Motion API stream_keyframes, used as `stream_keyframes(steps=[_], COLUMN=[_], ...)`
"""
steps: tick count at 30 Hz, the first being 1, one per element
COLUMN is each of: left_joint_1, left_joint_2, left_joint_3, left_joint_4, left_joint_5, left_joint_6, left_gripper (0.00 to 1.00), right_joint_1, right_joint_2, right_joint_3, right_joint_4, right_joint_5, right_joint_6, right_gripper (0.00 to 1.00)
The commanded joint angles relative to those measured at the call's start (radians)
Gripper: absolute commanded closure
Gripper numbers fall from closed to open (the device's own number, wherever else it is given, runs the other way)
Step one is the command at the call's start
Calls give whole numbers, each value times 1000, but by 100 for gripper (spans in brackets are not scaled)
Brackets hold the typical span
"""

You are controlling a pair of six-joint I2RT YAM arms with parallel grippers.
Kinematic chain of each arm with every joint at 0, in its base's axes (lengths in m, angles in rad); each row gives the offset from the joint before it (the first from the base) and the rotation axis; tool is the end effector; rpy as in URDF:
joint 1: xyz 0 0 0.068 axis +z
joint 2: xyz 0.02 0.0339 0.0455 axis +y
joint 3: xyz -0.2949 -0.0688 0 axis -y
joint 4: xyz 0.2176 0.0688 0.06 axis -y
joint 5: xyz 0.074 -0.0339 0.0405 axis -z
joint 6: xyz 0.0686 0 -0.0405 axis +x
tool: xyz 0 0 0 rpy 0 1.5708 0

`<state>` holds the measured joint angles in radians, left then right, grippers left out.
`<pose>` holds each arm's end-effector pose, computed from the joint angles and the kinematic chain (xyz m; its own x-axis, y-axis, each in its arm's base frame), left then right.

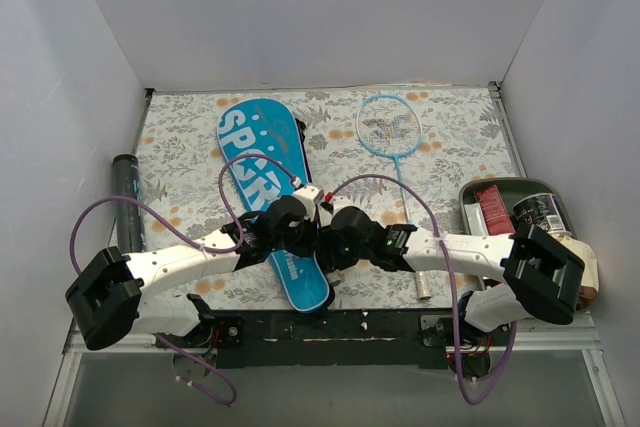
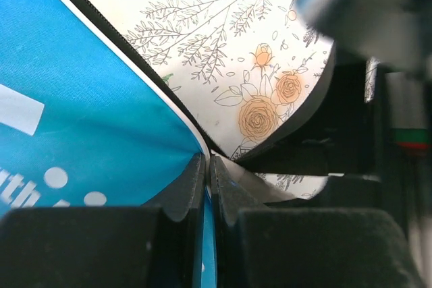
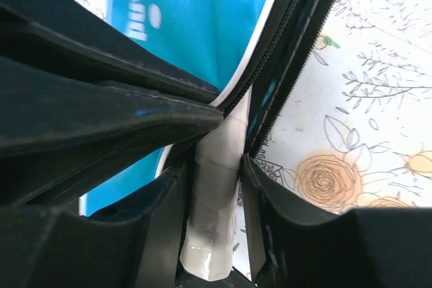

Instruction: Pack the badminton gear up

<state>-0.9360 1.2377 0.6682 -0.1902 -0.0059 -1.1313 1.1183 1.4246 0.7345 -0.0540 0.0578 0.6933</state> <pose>0.1442 -0.1951 0.2272 -0.9001 -0.3038 -0.3122 -0.0281 0.7556 -0.6544 0.1294 0.2572 0.2165 -0.7897 -0.1651 -0.5909 -0.4870 0.7544 0.4401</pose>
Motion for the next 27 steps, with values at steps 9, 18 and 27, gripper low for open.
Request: stream_keyframes(steps=[9,18,27], left_joint_1=[-24,-101,-187], left_joint_2=[-3,62,100], left_joint_3=[4,37,34], left_joint_4=[87,98,130], left_joint_5=[133,168,191], left_joint_6=[24,91,169], left_gripper=[100,100,100], right_joint_1=[-2,-3,-3], right_joint_2=[-202,-386,-594], right_joint_3=[28,-98,-306], right_joint_4=[-24,-208,-287], right_joint_5=[163,356,312], right_joint_6=[-23,63,176], right_gripper=[43,41,60])
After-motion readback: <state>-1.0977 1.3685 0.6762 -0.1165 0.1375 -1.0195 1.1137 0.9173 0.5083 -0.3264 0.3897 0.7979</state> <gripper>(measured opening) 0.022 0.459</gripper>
